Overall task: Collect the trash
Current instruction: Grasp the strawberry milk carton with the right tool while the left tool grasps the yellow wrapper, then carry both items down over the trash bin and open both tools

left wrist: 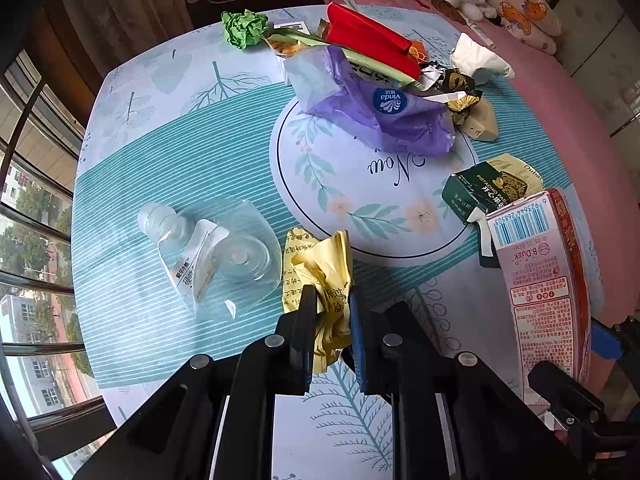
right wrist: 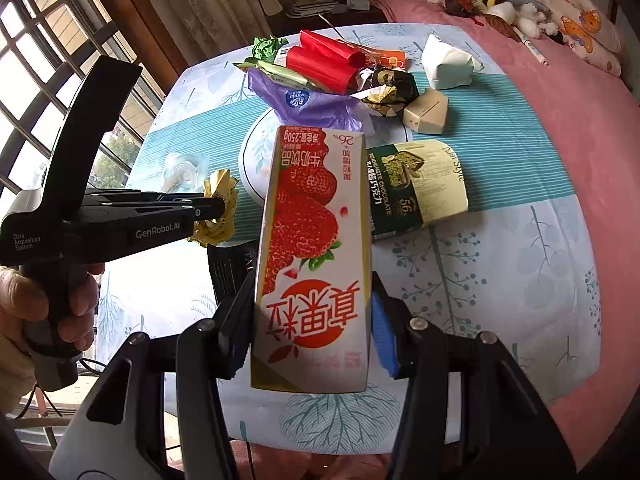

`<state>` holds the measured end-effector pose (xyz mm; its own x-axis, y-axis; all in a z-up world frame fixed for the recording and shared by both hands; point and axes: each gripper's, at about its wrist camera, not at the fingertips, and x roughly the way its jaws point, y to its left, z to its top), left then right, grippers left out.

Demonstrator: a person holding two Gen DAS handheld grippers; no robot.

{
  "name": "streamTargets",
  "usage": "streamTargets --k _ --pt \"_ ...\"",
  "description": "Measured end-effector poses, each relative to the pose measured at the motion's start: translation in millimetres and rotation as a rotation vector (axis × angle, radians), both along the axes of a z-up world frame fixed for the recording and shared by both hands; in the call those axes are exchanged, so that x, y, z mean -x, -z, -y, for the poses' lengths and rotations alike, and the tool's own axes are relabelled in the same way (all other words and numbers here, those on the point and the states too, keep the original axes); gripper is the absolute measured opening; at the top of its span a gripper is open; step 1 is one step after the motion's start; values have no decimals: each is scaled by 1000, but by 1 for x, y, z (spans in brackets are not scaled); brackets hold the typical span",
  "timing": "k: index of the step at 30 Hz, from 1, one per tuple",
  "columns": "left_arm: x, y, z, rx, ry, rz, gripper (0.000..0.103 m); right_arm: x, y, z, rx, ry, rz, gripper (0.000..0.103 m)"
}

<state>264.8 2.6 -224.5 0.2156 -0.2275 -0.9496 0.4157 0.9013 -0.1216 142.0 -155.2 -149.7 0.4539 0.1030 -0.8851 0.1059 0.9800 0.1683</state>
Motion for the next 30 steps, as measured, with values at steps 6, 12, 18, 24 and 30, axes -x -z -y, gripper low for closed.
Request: streamTargets --k 6,12,18,24,30 --pt "28 -44 -21 45 -53 51 15 20 -20 0 -29 -19 52 48" --pt "90 -111 -38 83 -121 141 15 55 -49 6 -52 -101 105 48" --pt "193 -142 -43 100 -172 182 15 116 -75 13 -77 -239 138 48" --pt "291 -109 -28 99 -206 132 15 182 -64 17 -99 -383 112 48" --pt "351 -33 -6 74 -199 7 15 232 -8 12 -105 -447 7 48"
